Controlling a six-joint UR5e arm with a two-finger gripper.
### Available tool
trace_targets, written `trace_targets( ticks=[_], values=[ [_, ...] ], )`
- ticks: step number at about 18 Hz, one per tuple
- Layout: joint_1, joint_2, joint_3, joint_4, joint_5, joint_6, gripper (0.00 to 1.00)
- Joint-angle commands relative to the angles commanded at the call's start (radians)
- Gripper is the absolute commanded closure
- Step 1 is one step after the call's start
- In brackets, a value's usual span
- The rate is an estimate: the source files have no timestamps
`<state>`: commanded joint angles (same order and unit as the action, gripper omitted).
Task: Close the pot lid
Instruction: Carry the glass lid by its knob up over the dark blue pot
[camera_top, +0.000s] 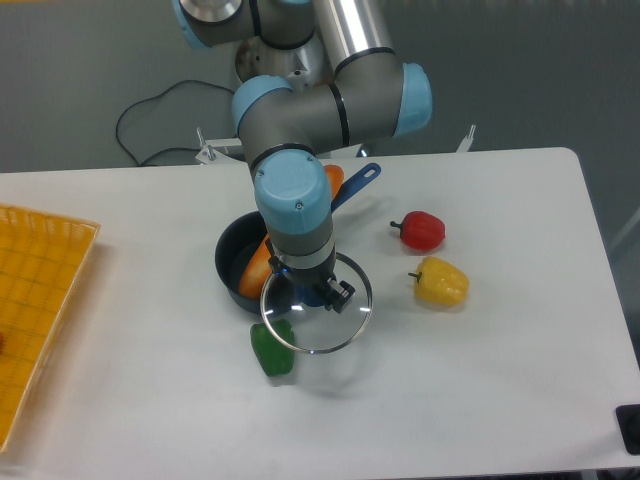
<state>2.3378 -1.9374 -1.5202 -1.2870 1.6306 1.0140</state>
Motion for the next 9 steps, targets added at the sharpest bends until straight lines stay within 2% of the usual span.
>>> trace_targets(
  ticks=[9],
  values=[
    [-0.005, 0.003, -0.012, -0.011, 0.012, 0.000, 0.62]
  ],
)
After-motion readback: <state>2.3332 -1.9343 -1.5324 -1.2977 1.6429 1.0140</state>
